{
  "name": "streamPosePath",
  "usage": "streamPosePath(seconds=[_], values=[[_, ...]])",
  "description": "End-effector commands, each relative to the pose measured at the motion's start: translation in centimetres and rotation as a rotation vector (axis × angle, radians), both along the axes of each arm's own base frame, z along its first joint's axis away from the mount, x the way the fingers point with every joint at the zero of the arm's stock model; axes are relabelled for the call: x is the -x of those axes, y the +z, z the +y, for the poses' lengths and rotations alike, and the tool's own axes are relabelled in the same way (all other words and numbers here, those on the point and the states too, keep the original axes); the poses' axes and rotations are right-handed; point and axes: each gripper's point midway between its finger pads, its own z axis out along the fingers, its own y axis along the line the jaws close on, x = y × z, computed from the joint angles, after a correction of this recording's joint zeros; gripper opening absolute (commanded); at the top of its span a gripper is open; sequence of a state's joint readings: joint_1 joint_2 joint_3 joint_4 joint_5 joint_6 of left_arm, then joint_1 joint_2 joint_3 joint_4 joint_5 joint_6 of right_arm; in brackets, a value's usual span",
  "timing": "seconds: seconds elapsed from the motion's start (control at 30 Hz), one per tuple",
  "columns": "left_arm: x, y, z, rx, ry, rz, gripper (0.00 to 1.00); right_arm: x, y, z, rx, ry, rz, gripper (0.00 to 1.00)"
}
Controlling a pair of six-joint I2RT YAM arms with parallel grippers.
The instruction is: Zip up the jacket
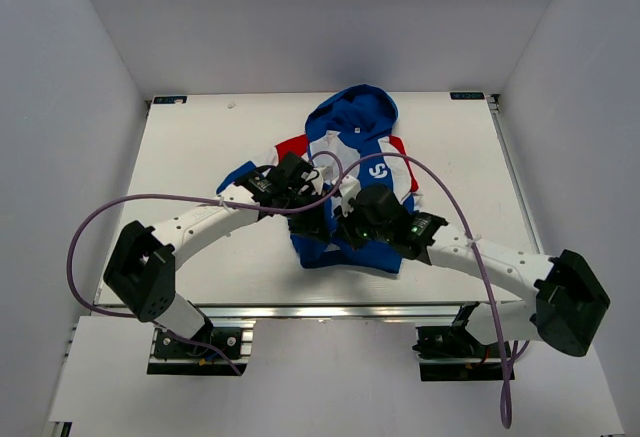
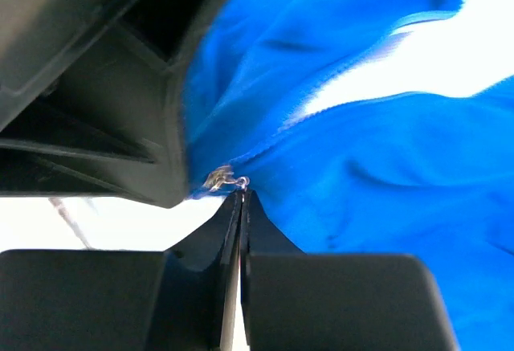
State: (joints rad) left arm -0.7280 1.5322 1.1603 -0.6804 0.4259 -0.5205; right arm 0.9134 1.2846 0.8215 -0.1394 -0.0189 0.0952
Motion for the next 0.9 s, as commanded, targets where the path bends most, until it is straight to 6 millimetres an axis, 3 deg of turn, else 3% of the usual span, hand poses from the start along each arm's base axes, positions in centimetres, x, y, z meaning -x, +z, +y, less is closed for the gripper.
streamPosePath(seconds=[0.0,0.23,0.53,0.67,0.73,0.83,0.87], values=[[0.9,-0.1,0.5,-0.031,-0.014,0.034,0.0,-3.2,4.4,-1.0,-0.05,-0.162,-0.145,0.0],[1.1,-0.2,1.1,-0.067,-0.007,0.04,0.0,-5.0,5.0,-2.4,0.037,-0.252,-0.191,0.0],[2.1,-0.7,1.9,-0.087,-0.014,0.076,0.0,-9.6,6.5,-3.2,0.127,-0.428,-0.307,0.0],[2.8,-1.2,2.2,-0.092,-0.017,0.1,0.0,-11.5,7.1,-4.8,0.15,-0.53,-0.327,0.0],[2.8,-1.2,2.4,-0.098,-0.016,0.094,0.0,-11.5,7.0,-4.8,0.152,-0.502,-0.304,0.0],[0.9,-0.4,2.3,-0.119,0.015,0.012,0.0,-9.3,7.1,-2.7,0.104,-0.288,-0.247,0.0],[-0.1,-0.3,2.4,-0.137,0.037,-0.03,0.0,-7.4,6.8,-1.1,0.059,-0.167,-0.182,0.0]])
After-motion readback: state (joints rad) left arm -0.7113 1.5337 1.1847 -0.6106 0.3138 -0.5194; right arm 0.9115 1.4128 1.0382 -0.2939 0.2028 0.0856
